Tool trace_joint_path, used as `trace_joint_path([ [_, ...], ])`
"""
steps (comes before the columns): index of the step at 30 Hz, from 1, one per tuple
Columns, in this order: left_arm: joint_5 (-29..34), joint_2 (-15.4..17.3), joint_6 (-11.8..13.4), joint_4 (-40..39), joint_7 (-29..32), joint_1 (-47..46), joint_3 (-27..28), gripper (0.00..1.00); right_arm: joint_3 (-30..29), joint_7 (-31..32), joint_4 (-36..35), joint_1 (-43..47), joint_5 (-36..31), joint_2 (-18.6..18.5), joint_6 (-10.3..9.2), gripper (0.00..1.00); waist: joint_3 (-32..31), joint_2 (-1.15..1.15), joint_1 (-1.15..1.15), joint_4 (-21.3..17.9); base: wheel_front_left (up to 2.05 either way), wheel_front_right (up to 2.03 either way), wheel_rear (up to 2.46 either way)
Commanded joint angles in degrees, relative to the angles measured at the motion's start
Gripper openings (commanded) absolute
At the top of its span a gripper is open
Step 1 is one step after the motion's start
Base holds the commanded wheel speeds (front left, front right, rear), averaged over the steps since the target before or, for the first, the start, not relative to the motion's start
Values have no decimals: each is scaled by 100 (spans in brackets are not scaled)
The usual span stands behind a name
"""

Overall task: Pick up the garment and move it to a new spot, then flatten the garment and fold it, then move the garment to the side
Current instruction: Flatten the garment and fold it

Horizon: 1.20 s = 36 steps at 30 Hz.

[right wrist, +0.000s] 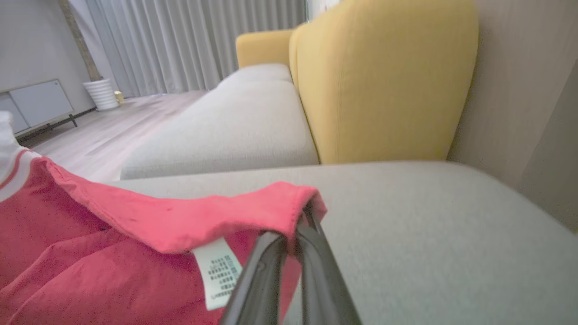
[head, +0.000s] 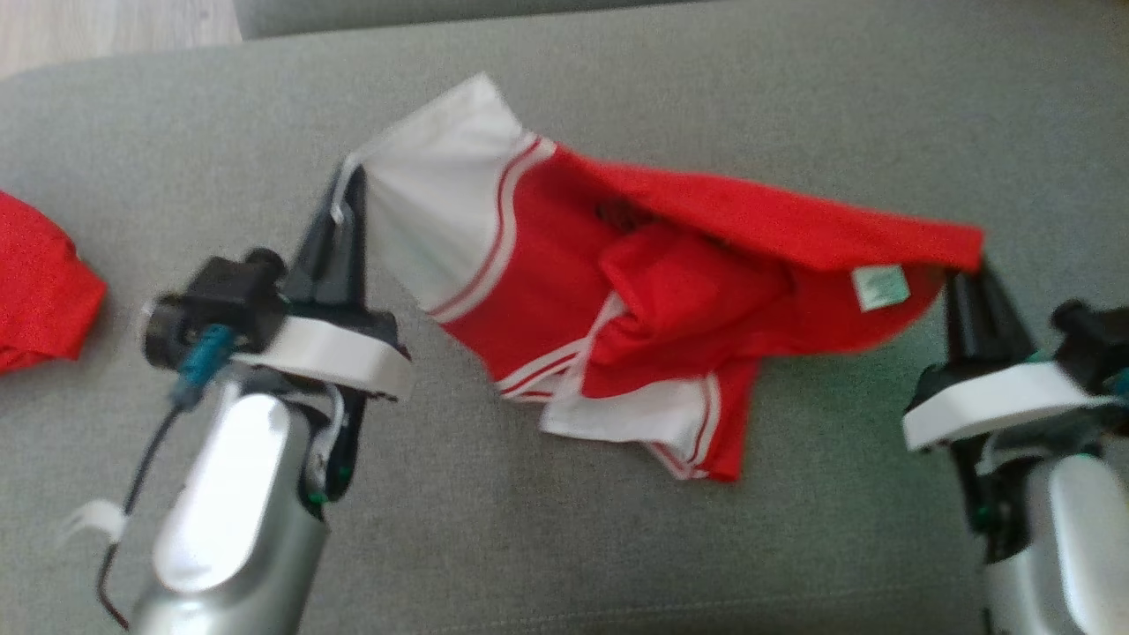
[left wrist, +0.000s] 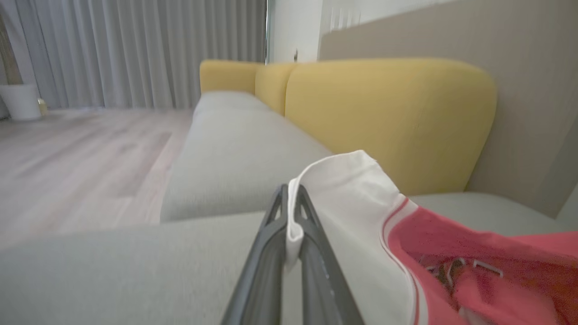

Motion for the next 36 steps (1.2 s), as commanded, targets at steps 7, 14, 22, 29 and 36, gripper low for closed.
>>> trace_joint_path([
  [7,356,385,164,-1725,-70,-458,483,0,-41,671,-1429,-537,-101,-366,44,0,-386,0,0,32,0,0,0],
  [14,417,566,202,-2371,263,-1023,625,0,-196,1188,-2084,-972,48,-547,44,0,-760,0,0,73,0,0,0],
  [22,289,593,269,-2585,660,-860,625,0,-273,1505,-2177,-949,246,-578,44,0,-951,0,0,130,0,0,0],
  [29,146,562,168,-2336,696,-1106,588,0,-314,1595,-1940,-1224,446,-587,44,0,-791,0,0,177,0,0,0],
  [36,4,409,-225,-914,464,-2485,483,0,-241,1397,-795,-2628,737,-595,44,0,-253,0,0,165,0,0,0],
])
